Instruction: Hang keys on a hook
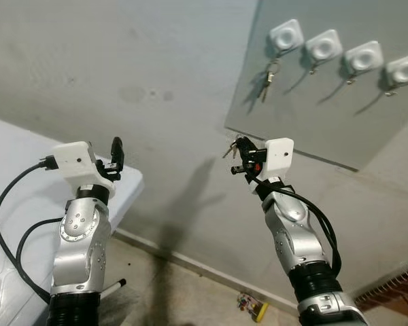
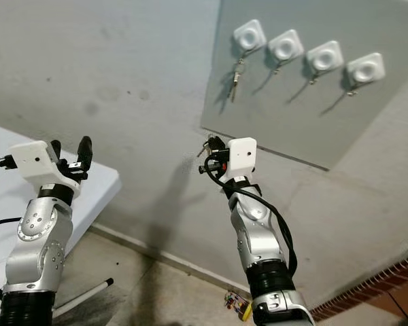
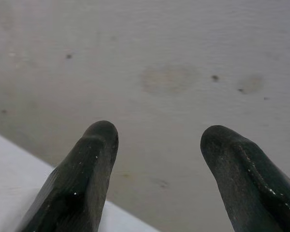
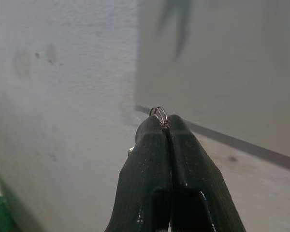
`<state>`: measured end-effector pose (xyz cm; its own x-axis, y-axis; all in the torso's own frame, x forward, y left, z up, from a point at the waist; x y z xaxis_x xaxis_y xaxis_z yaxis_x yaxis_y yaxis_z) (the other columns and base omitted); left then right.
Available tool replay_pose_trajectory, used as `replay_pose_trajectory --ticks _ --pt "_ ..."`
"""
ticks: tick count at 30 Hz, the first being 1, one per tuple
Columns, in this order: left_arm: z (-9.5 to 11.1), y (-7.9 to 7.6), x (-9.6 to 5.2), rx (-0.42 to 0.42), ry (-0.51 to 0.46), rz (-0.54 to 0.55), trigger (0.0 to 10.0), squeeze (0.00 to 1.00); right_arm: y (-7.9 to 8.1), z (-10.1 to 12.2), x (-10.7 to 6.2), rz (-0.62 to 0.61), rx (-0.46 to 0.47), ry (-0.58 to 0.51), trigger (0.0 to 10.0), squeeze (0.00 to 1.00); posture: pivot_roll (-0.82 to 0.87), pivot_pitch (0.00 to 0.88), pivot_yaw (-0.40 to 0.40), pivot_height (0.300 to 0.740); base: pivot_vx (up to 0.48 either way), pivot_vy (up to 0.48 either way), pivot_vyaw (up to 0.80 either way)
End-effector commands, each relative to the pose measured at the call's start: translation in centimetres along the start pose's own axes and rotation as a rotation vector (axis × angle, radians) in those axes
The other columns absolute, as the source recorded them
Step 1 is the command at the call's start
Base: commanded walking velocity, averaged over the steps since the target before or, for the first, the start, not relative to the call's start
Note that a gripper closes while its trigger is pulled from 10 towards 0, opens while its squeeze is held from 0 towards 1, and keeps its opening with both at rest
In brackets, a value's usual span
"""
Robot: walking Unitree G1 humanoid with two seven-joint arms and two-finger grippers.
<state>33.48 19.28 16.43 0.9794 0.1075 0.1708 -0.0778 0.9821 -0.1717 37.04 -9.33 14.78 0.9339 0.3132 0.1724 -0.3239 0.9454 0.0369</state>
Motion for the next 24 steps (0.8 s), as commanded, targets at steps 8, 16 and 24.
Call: replay_pose_trajectory --ticks 8,16,24 --pt "0.33 -0.21 -0.05 0.002 -0.014 -0.006 10.0 0.00 -0.34 0.36 0.09 -0.005 -0.002 -0.005 10.0 0.00 -0.02 0.050 -0.086 0.740 0.000 0.000 -0.73" --pt "0.18 -0.29 -0.12 -0.011 -0.001 -0.016 10.0 0.00 -0.34 0.27 0.02 -0.004 0.000 -0.002 10.0 0.00 -0.02 0.054 -0.086 0.740 0.000 0.000 -0.73" --pt "0.26 -0.22 -0.09 -0.020 -0.009 -0.008 10.0 0.00 -0.34 0.26 -0.02 -0.003 0.000 0.000 10.0 0.00 -0.02 0.057 -0.088 0.740 0.000 0.207 -0.73"
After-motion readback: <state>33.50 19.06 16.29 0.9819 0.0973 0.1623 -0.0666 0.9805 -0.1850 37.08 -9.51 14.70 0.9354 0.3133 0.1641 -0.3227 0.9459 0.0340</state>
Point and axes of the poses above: a point about 5 cm out from each wrist's last joint towards the gripper, its own x axis pointing out of the wrist towards the gripper, its own z axis along the axis of the wrist's last joint, y = z × x, the point moved 3 cm from there along x, pointing out of the wrist towards the gripper, and after that the axes turned 2 degrees about -x, right-handed, at the moved point
